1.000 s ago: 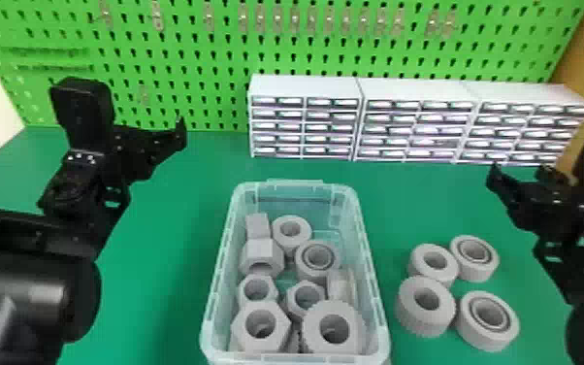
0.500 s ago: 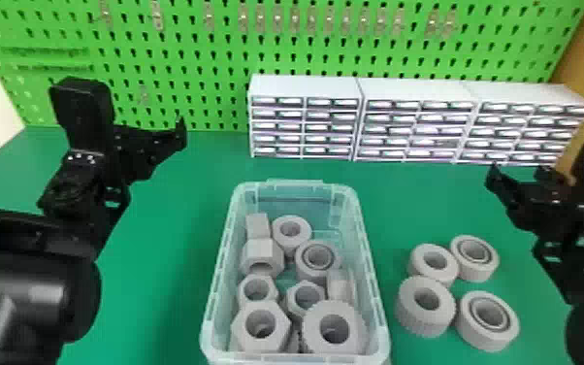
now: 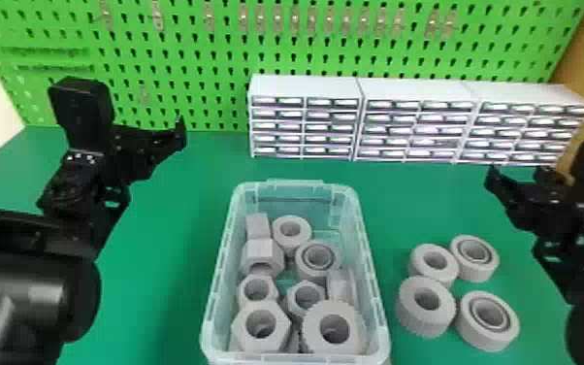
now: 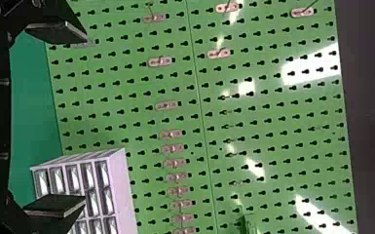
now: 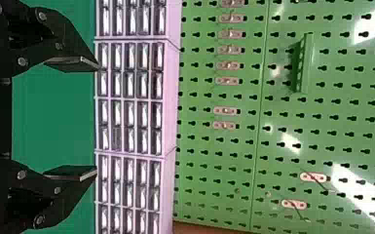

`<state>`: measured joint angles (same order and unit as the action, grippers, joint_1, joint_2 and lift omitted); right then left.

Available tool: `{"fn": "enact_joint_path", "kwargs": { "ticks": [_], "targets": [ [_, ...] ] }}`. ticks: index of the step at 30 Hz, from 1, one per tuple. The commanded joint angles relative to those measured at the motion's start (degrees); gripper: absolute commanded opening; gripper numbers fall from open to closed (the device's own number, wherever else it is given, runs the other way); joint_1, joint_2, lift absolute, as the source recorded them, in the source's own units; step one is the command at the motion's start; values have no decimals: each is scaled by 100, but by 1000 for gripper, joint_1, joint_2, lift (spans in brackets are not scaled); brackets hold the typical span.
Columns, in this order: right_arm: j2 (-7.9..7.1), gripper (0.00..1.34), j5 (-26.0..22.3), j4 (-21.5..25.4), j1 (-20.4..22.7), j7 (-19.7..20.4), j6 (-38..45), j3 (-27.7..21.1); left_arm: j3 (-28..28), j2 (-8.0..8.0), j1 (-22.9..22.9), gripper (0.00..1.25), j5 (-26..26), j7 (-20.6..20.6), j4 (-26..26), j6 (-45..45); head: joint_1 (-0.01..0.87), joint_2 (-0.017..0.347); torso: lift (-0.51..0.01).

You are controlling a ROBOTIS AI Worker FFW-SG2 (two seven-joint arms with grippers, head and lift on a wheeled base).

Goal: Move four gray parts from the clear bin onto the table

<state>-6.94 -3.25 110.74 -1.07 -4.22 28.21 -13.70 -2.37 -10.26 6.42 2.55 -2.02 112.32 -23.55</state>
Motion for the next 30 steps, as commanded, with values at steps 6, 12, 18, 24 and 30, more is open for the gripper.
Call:
{"fn": "enact_joint_path", "kwargs": {
  "ticks": [6, 12, 18, 24, 30],
  "targets": [
    [8, 828, 18, 0, -7, 0, 0, -10, 0, -3, 0, 1128, -9, 0, 0, 0, 686, 26, -50],
    [8, 828, 18, 0, -16, 0, 71, -10, 0, 6, 0, 1126, -9, 0, 0, 0, 686, 26, -50],
    [-1, 828, 18, 0, -25, 0, 79, -1, -9, -3, 0, 1126, -9, 0, 0, 0, 686, 26, -50],
    [-10, 828, 0, 0, -25, 0, 79, -1, -9, 6, 0, 1126, -9, 0, 0, 0, 686, 26, -50],
    [-10, 830, 0, 0, -25, 0, 88, -1, -9, 6, 9, 1126, -9, 0, 0, 0, 686, 26, -50]
  ]
}}
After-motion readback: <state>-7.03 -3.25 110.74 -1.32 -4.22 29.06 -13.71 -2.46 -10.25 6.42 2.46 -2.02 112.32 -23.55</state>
